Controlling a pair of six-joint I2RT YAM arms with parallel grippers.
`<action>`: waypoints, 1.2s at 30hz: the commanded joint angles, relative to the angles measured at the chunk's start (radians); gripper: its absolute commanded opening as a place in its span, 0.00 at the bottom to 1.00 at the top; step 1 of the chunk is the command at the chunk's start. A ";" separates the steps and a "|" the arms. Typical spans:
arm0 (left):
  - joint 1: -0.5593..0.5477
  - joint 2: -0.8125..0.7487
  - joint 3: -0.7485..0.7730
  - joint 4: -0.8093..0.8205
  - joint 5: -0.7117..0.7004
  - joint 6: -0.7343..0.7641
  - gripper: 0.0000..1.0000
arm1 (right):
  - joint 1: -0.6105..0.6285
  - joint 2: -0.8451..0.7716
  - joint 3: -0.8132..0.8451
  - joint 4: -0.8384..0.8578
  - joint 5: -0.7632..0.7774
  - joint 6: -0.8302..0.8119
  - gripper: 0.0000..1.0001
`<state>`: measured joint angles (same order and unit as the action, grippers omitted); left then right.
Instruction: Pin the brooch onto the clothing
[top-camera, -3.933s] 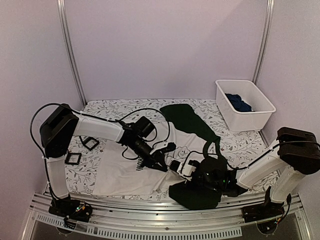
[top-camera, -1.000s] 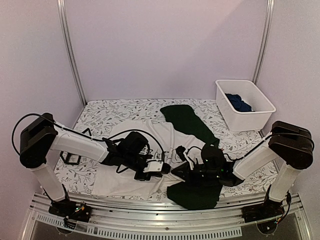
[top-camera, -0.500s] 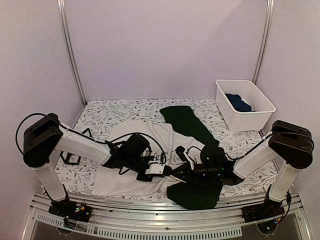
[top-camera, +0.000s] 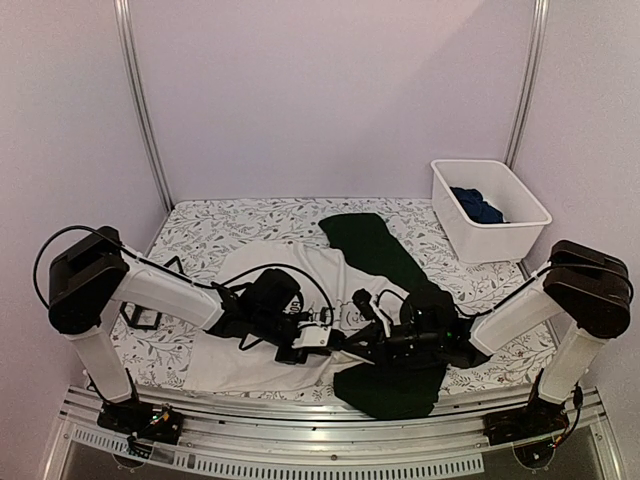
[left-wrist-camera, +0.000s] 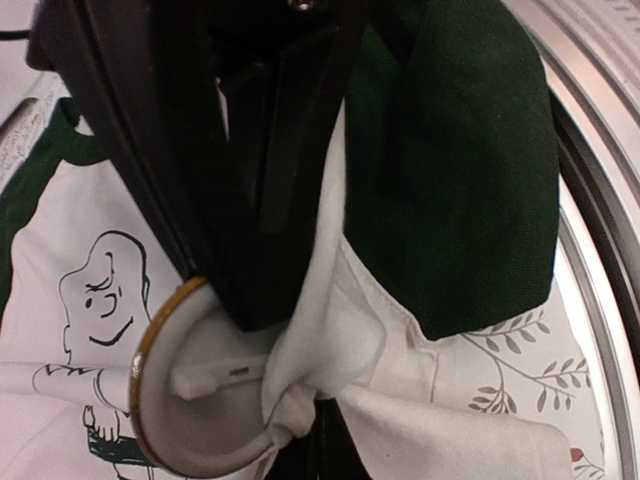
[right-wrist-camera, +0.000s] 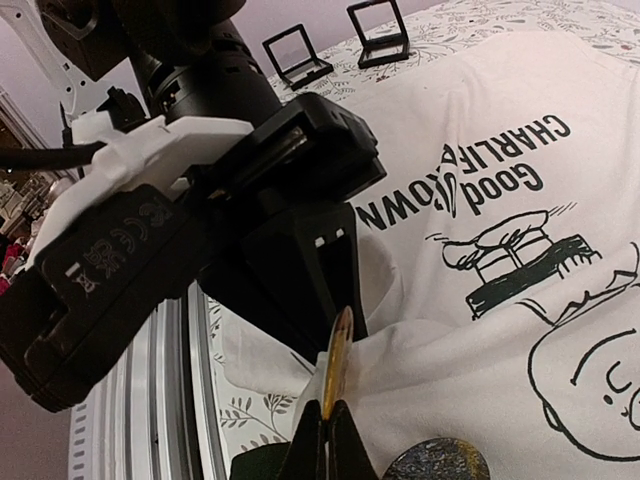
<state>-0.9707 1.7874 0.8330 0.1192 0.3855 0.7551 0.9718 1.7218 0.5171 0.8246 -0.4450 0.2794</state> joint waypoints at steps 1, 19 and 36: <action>-0.003 -0.020 0.003 0.034 -0.027 -0.002 0.05 | 0.022 -0.055 0.003 0.063 -0.120 0.009 0.00; 0.095 -0.205 0.025 -0.197 0.228 -0.305 0.45 | -0.064 -0.047 0.028 -0.015 -0.223 -0.052 0.00; 0.141 -0.097 -0.034 0.113 0.403 -0.482 0.30 | -0.117 0.013 0.093 -0.048 -0.335 -0.047 0.00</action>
<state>-0.8593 1.6882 0.8024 0.1780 0.7063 0.3073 0.8642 1.7115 0.5873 0.7773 -0.7403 0.2375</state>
